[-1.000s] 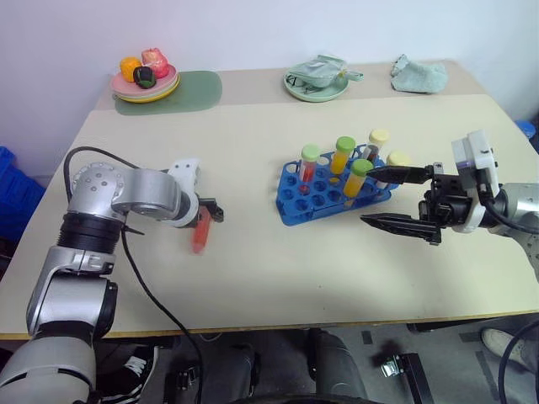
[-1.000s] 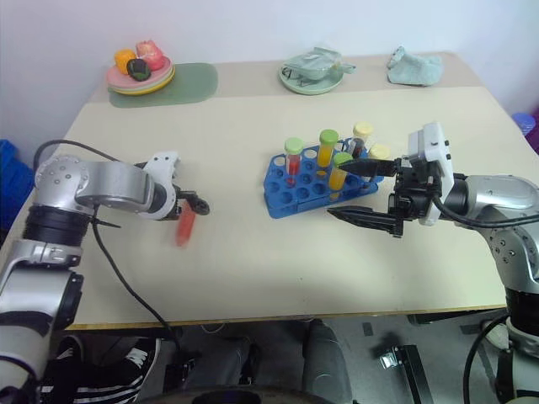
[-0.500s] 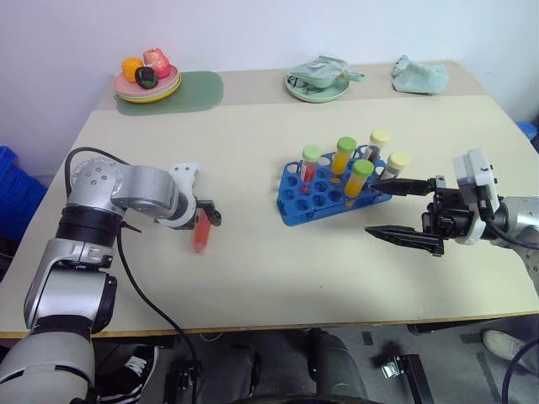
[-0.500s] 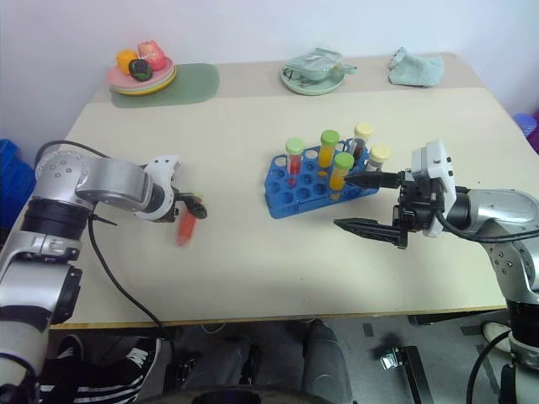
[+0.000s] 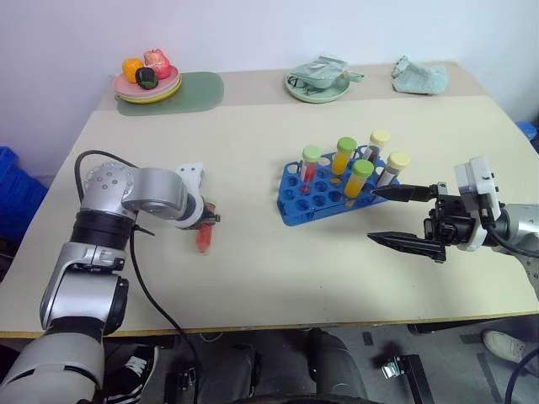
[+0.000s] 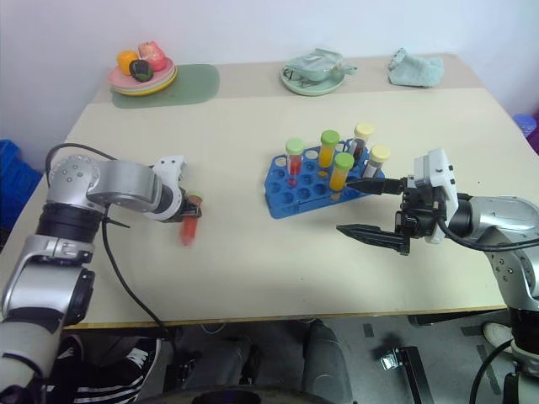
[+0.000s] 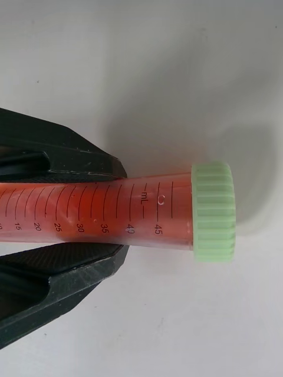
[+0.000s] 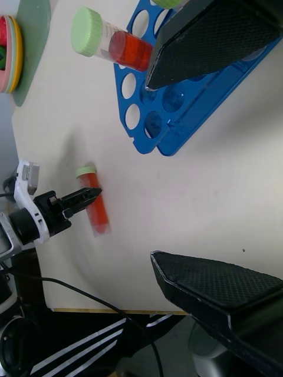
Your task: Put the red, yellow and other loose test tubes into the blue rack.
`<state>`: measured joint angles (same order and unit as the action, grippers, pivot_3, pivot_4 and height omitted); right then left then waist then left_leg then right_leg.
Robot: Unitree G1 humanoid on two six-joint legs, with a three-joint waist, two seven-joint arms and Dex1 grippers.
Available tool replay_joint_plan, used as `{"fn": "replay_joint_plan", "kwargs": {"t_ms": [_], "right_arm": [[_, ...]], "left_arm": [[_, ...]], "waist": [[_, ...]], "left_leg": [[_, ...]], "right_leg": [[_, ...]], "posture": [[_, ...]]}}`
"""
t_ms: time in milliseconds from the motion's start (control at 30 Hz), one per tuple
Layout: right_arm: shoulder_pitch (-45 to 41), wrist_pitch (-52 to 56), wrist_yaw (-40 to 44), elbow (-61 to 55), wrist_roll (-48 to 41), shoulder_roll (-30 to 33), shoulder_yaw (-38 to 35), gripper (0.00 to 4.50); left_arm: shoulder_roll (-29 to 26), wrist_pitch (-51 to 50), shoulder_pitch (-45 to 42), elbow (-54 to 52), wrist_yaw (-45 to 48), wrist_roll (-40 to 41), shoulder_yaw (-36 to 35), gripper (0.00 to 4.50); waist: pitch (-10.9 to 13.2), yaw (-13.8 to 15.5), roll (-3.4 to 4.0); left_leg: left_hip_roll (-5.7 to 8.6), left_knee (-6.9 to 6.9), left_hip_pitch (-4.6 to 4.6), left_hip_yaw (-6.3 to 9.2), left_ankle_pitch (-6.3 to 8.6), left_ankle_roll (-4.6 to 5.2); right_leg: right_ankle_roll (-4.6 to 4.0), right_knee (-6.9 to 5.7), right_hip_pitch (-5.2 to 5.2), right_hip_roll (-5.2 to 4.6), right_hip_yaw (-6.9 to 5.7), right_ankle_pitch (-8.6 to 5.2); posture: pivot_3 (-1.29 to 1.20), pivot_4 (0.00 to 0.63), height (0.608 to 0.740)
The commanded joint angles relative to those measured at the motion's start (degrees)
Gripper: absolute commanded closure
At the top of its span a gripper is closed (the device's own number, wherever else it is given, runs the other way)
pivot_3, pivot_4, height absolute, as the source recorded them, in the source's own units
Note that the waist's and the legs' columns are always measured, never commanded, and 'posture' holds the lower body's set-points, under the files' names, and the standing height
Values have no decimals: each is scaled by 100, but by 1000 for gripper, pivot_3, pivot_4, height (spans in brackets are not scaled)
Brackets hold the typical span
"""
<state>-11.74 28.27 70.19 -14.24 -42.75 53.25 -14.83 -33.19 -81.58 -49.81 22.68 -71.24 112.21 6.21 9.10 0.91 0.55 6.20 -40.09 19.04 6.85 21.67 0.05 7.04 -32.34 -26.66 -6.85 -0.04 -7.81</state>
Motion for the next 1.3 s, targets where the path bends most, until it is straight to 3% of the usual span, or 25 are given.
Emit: {"fn": "replay_joint_plan", "kwargs": {"t_ms": [33,100,233,333,467,567,867,1033,1300], "right_arm": [[-50,-115,42,-32,17,58,-209,0],[-71,-126,42,-4,36,59,-218,0],[-103,-93,-57,13,21,32,-297,0],[-169,-36,-172,0,10,37,-362,0],[-323,157,-445,-61,-88,21,-460,0],[-376,220,-652,-77,-87,-12,-507,0],[-335,173,-1060,-58,41,-75,-593,0],[211,-45,-1038,-31,205,-93,-823,0],[1110,-388,-846,20,286,-137,-1345,0]], "left_arm": [[-19,293,4,-447,-167,79,-241,3763],[-78,525,29,-787,-240,79,-318,3763],[-568,687,114,-2042,821,-628,-393,3763],[-805,1020,497,-3061,2169,-1884,-507,3763],[-764,2773,1205,-4113,4822,-3936,-629,3763],[-891,4383,1775,-4474,6643,-5734,-228,3763],[257,7998,2350,-3463,10455,-7817,27,3763],[1188,8980,2075,-2429,11367,-8359,268,3763],[2422,10105,1493,-828,11928,-9030,406,3763]], "waist": [[0,-7,0],[0,-9,0],[1,-21,0],[-2,-19,4],[-4,-8,7],[-4,-7,6],[-4,6,5],[-4,68,3],[-4,136,3]], "left_leg": [[0,0,1,0,0,0],[-1,0,2,-1,0,0],[-3,1,5,-5,0,-1],[-3,6,2,-11,0,-1],[-2,6,2,-20,-1,-1],[-1,5,8,-30,-1,-1],[-6,2,17,-34,0,3],[-5,-3,16,-33,3,10],[-4,-7,9,-42,6,18]], "right_leg": [[0,0,-1,0,0,0],[0,0,-3,0,0,0],[0,-1,-8,0,2,0],[0,0,-7,1,3,0],[-1,3,-3,3,2,0],[-1,10,-3,3,1,0],[-3,19,0,2,-3,1],[-4,23,9,1,-6,3],[4,26,21,1,-7,13]], "posture": [[0,150,740],[0,150,740],[0,150,740],[0,150,740],[0,150,740],[0,150,740],[0,150,740],[0,150,740],[0,150,740]]}}
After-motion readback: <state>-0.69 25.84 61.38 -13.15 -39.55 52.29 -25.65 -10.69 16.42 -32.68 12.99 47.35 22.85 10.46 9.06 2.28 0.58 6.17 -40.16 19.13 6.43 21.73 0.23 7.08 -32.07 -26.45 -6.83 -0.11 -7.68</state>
